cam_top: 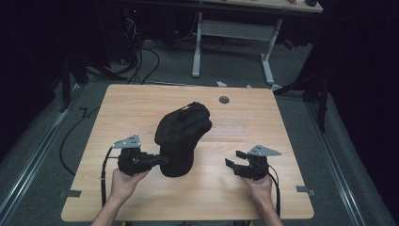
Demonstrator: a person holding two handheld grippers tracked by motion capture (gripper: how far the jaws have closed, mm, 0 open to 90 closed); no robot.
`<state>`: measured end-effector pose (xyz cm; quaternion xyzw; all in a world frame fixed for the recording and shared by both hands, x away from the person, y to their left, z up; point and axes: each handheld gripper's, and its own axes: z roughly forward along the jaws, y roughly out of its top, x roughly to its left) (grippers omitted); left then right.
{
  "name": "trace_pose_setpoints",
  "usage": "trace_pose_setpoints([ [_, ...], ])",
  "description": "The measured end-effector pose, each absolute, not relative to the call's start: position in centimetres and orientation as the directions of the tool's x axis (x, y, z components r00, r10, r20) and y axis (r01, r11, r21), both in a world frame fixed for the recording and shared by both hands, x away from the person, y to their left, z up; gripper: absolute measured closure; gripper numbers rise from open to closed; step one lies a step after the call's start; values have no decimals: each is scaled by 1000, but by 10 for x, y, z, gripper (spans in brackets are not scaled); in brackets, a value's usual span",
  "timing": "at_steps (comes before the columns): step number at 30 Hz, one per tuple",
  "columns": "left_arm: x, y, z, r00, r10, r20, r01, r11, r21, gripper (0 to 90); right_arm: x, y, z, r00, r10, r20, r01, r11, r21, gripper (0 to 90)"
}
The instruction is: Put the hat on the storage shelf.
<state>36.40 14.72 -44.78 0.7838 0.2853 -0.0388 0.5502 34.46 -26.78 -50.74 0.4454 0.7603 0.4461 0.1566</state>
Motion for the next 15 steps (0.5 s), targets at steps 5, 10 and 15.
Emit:
trace_pose_setpoints([
  [5, 369, 146, -442, 823, 416, -388, 502, -210, 839, 862, 342, -268, -524, -484, 870, 99, 575, 231, 785, 359],
  [10, 380, 144, -432, 812, 440, -385, 513, -222, 829, 862, 345, -265, -530, -445, 895, 38, 594, 263, 761, 374],
  [15, 387, 141, -422, 801, 467, -375, 517, -224, 826, 862, 350, -260, -531, -410, 912, -19, 620, 294, 727, 387],
])
